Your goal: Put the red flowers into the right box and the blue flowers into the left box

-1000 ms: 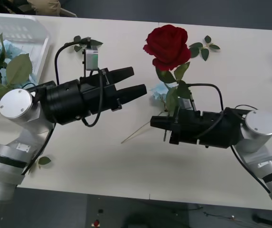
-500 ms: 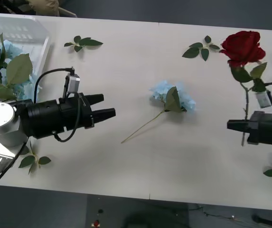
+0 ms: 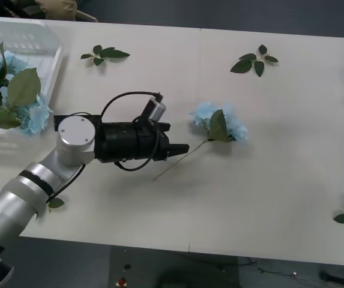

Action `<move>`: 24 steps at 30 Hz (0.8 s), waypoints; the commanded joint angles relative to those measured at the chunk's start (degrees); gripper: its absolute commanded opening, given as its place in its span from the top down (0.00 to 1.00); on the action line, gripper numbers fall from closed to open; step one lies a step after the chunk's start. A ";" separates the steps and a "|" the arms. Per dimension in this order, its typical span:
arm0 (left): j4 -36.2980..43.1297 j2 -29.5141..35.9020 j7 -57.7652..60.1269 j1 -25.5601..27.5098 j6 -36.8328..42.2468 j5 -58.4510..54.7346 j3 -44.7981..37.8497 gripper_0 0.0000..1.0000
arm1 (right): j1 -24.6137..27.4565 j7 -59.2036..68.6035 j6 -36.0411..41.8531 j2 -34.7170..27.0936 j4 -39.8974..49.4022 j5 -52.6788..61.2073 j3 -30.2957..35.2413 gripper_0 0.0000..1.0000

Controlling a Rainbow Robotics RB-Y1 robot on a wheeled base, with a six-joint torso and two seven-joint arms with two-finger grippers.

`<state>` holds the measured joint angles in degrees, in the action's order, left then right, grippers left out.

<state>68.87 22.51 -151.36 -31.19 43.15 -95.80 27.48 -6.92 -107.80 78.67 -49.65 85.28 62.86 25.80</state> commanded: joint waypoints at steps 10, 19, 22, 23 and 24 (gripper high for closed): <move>-9.63 -2.03 -3.64 -12.22 -8.70 -0.62 16.37 0.01 | -0.55 9.36 -8.18 -10.64 -6.62 -18.56 -2.60 1.00; -11.39 -2.12 -3.64 -14.60 -10.28 -0.80 22.35 0.38 | -3.36 10.07 -18.64 -11.25 -16.46 -24.89 -8.92 1.00; -11.39 -2.03 -3.64 -14.60 -10.28 -0.80 22.70 0.76 | -3.80 9.89 -21.37 -11.25 -19.36 -24.89 -9.63 1.00; -11.39 -2.03 -3.64 -14.60 -10.28 -0.88 22.70 0.87 | -3.89 9.80 -21.81 -11.17 -19.89 -24.98 -9.63 1.00; -11.39 -2.03 -3.64 -14.60 -10.28 -0.88 22.70 1.00 | -3.98 9.54 -22.42 -11.17 -20.42 -25.15 -9.71 1.00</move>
<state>56.75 20.12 -151.36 -43.99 33.09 -96.06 51.18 -10.25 -99.16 57.12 -59.29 65.12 38.32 14.75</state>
